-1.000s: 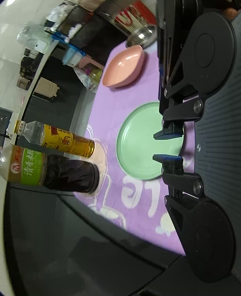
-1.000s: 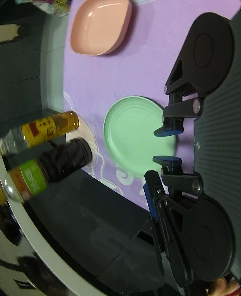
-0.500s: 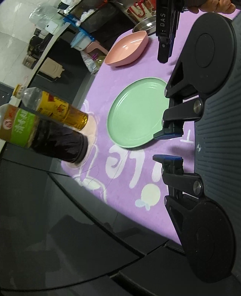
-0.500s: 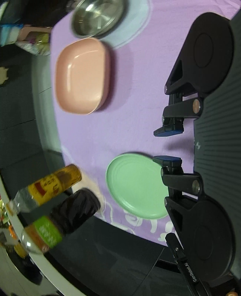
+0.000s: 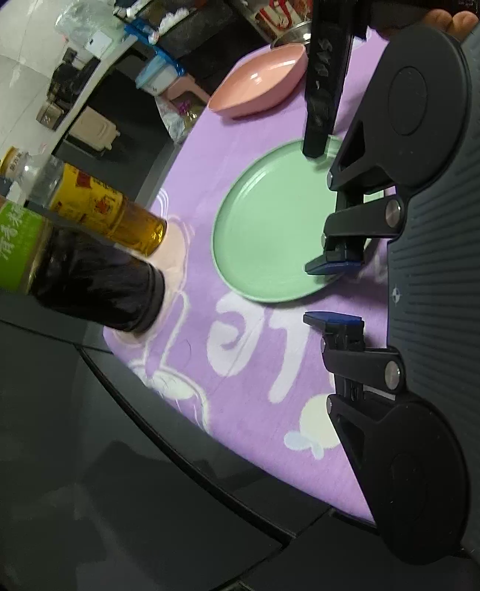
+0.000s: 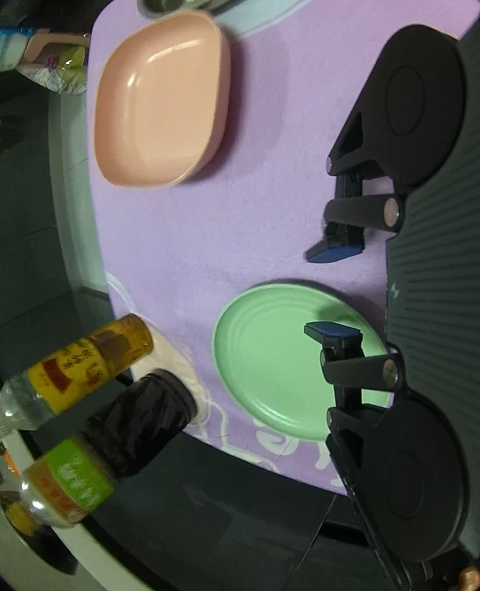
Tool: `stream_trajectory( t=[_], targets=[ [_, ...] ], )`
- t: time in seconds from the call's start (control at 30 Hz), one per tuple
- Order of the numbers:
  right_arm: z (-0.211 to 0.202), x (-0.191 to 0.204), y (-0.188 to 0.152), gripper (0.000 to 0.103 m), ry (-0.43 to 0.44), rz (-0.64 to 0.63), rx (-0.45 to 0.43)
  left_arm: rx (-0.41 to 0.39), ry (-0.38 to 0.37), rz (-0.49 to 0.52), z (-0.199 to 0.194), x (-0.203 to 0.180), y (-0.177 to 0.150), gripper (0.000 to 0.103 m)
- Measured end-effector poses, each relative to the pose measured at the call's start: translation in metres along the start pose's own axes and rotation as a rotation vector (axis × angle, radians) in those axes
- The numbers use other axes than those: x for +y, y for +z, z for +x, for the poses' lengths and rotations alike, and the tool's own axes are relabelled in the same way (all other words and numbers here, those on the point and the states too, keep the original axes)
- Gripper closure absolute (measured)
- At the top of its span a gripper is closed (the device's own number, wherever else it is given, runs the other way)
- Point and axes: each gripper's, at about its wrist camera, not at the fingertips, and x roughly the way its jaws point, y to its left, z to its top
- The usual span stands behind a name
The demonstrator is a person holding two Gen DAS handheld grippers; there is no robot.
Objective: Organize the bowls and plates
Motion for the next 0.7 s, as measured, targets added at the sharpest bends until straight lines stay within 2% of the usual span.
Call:
stream_trajectory(
  t=[0.07, 0.17, 0.27, 0.5, 0.6, 0.7],
  targets=[
    [0.003, 0.009, 0.0, 0.1, 0.0, -0.073, 0.02, 0.012, -0.009, 0.02, -0.006, -0.002, -0.001, 0.084],
    [0.001, 0.021, -0.009, 0.101, 0.02, -0.132, 0.035, -0.03, 0.032, 0.064, -0.022, -0.004, -0.006, 0.085],
    [-0.001, 0.029, -0.014, 0.101, 0.031, -0.169, 0.044, -0.051, 0.014, 0.059, -0.036, 0.002, -0.011, 0.085],
    [-0.003, 0.039, -0.019, 0.101, 0.036, -0.188, 0.036, -0.046, 0.025, 0.053, -0.046, 0.009, -0.019, 0.084],
    [-0.005, 0.041, -0.023, 0.101, 0.049, -0.193, 0.051, -0.016, 0.02, 0.045, -0.046, 0.012, -0.021, 0.084],
    [-0.008, 0.046, -0.027, 0.101, 0.036, -0.22, 0.039, -0.048, 0.022, 0.038, -0.054, 0.014, -0.027, 0.084]
  ],
)
